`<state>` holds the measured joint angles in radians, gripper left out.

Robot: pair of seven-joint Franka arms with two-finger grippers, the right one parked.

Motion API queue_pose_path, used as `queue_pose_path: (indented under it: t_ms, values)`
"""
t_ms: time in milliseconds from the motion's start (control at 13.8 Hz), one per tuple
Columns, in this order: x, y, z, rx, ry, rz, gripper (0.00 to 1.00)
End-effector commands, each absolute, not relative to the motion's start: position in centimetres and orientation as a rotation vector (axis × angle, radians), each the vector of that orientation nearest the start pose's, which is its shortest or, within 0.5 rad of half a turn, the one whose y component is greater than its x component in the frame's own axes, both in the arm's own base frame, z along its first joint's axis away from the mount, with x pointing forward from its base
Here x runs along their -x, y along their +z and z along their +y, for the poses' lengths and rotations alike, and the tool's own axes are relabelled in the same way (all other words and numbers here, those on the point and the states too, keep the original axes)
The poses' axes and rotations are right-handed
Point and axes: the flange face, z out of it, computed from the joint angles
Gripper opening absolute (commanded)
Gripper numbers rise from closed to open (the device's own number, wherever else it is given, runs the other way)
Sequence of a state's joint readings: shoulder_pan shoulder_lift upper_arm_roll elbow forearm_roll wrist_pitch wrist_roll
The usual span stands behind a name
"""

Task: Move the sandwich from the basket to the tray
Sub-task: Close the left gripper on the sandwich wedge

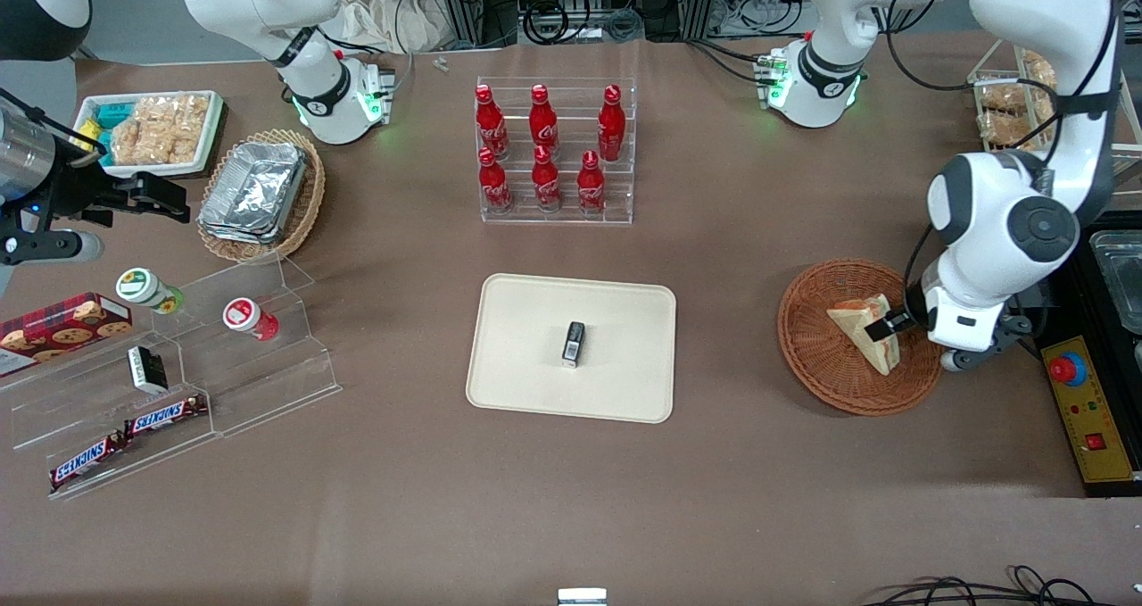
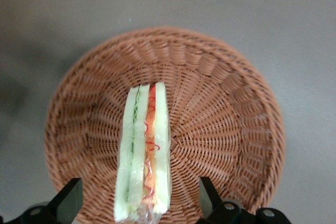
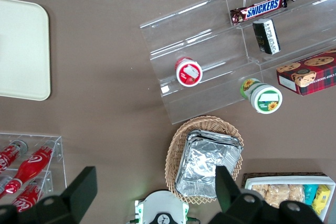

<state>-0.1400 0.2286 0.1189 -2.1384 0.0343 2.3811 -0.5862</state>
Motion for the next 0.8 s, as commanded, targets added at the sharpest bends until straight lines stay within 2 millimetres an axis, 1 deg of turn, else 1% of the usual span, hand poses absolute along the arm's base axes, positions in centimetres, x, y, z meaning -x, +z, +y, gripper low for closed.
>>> queue_pose_path:
  t_ms: [0,289,434,506,578,651,723]
  values:
    - [-56.4,27.9,-1.9,2.951,-0.042,-0.947,1.00]
    - [-55.3,25.2,-1.8,2.918,0.004,-1.004,1.00]
    - [-55.1,24.2,-1.8,2.911,0.012,-1.013,1.00]
    - [-55.2,24.0,-1.8,2.905,0.015,-1.025,0.97]
    - [-55.3,23.9,-1.8,2.902,0.015,-1.032,0.59]
    - [-55.3,24.1,-1.8,2.895,0.007,-1.059,0.08]
    - [-55.4,24.2,-1.7,2.893,0.005,-1.064,0.00]
